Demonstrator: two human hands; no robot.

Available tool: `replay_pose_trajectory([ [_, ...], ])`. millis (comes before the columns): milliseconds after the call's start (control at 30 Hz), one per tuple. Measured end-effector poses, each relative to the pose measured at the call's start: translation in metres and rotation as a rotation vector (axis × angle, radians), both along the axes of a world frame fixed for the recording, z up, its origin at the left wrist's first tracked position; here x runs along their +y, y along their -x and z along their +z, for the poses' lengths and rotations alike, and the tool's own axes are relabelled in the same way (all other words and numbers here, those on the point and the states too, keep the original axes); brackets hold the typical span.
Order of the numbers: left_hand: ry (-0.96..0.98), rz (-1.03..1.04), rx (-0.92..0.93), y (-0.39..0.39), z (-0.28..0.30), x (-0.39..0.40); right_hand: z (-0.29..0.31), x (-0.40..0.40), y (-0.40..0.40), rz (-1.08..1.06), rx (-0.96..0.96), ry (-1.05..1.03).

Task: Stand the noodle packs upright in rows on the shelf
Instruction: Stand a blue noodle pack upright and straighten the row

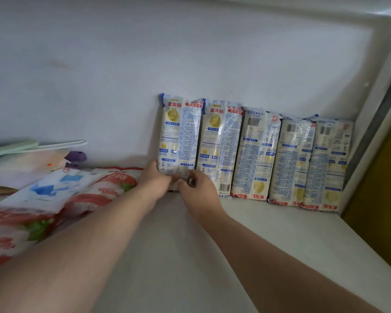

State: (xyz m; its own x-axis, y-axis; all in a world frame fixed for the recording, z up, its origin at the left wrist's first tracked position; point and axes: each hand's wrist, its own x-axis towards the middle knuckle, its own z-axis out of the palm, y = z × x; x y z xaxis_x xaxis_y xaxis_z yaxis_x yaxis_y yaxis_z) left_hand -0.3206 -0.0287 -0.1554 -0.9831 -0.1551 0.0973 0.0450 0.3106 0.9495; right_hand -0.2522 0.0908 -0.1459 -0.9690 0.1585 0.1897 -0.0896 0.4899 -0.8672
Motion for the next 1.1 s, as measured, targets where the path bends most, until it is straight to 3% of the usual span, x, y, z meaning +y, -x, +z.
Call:
replay_pose_trajectory([
  [433,-0.07,0.151,0.04,-0.022,0.0,-0.001,0.004,0.002,-0.016,0.043,0.004,-0.026],
  [767,-0.118,0.024,0.091,-0.107,0.022,-0.022,0.033,0.005,-0.069,0.029,0.086,0.099],
  [1100,-0.039,-0.035,0.079,-0.163,0.04,-0.026,0.05,0.006,-0.108,-0.025,0.127,0.126],
])
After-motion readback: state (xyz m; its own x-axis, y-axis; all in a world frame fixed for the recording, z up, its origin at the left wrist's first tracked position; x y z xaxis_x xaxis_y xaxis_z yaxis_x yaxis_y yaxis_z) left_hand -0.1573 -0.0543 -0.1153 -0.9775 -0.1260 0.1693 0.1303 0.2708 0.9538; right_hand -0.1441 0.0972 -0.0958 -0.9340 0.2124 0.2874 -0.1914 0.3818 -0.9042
